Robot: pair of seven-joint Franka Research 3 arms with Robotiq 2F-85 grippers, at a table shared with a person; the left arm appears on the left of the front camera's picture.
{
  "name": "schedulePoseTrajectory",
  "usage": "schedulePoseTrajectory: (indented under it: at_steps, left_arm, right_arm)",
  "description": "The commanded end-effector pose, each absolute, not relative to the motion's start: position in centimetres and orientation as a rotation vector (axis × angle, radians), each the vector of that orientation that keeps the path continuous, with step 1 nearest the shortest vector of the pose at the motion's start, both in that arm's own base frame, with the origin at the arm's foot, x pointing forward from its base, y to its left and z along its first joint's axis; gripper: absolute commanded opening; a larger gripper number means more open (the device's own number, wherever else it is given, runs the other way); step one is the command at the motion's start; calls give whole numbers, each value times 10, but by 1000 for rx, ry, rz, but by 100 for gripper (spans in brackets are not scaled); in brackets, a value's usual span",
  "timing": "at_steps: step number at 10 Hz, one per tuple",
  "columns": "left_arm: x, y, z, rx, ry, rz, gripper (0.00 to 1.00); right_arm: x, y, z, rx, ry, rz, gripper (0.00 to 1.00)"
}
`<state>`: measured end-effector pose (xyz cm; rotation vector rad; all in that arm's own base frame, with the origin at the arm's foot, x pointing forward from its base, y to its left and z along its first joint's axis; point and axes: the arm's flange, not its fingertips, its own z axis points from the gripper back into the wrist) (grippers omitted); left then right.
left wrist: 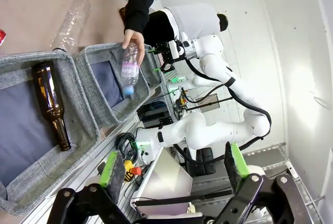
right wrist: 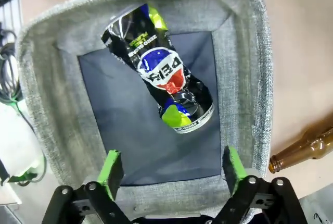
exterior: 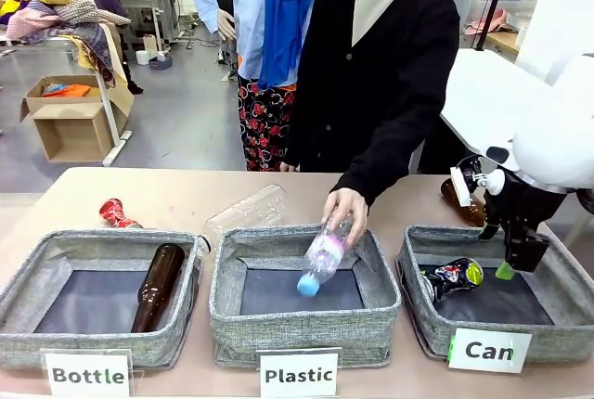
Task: Sort the can waste into the basket.
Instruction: Pick up the can waste from the table and place it in the right Fabric basket.
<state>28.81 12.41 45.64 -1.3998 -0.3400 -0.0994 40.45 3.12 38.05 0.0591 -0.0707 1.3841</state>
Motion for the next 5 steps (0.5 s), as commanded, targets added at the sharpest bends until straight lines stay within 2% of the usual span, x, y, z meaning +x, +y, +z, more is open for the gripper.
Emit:
schedulePoseTrajectory:
  at_steps: [1, 3, 4, 5]
  left_arm:
    - [285, 125, 457, -1405, -328, -99, 100]
    - [285, 125, 457, -1405, -328, -99, 100]
    - [285, 125, 457, -1405, -328, -99, 100]
    - [285, 125, 457, -1405, -328, -99, 100]
  right_arm:
    - [404, 25, 376, 76, -97, 1386, 100]
    - [409, 22, 387, 282, -81, 1247, 100]
    - [411, 17, 397, 480, -42, 1132, 100]
    - [415, 3, 411, 877, 31, 958, 100]
